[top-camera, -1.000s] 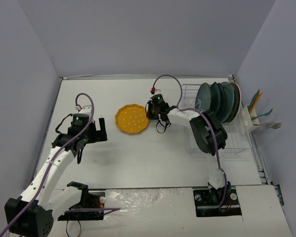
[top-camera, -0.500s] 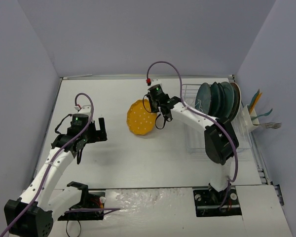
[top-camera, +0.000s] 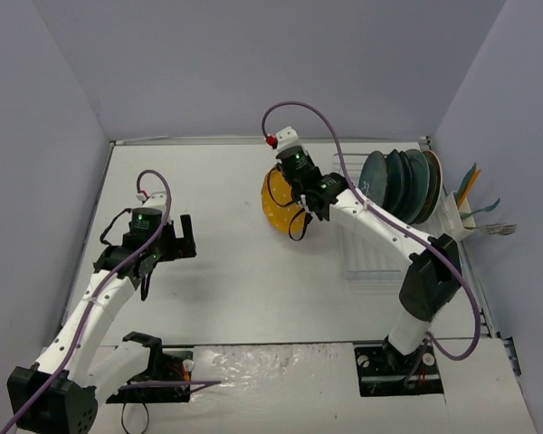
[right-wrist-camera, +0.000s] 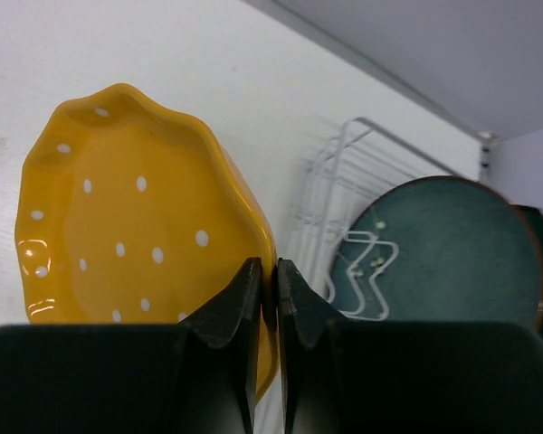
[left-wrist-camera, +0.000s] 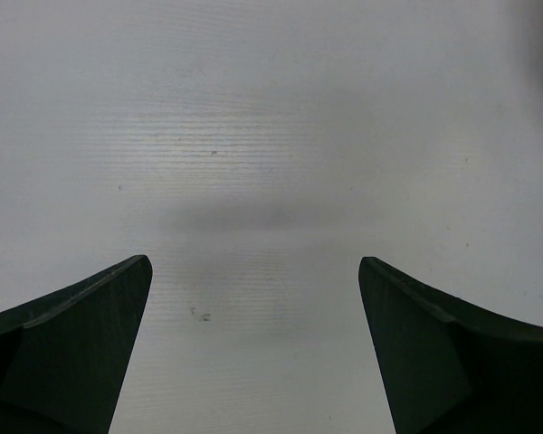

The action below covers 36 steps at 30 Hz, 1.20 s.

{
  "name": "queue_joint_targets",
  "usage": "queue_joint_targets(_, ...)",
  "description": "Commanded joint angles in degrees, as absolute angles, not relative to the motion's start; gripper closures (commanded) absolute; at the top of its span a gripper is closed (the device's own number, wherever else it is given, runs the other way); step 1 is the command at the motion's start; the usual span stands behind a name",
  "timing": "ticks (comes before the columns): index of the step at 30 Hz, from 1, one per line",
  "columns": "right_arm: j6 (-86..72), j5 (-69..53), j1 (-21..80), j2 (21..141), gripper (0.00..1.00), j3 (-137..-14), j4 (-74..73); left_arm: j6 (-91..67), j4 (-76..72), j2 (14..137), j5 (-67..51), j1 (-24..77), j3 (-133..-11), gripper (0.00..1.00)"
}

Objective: Load the plates into the dish rack

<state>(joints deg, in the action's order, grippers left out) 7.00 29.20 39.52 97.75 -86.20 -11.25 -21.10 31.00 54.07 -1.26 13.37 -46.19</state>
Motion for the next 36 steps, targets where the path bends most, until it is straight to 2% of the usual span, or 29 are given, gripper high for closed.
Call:
queue_joint_targets(1,17.72,43.03,39.18,90.45,1.00,-94.11,-4.04,-20.30,28.56,53.26,-0.70,12.92,-47.90,0.03)
queue_joint_targets(5,22.11,46.73,37.29,89.48,1.00,-96.66,-4.04,-20.30,28.74,53.52,-0.53,13.01,-47.99,0.03)
queue_joint_targets(17,27.87,46.76,26.93,88.80,1.00,-99.12,-3.96,-20.13,28.56,53.70,-0.53,12.92,-48.08,0.03)
queue_joint_targets(36,28.09,52.18,23.84,95.78,1.00,-93.63,-3.96,-19.74,29.00,53.14,-0.93,12.97,-47.99,0.03)
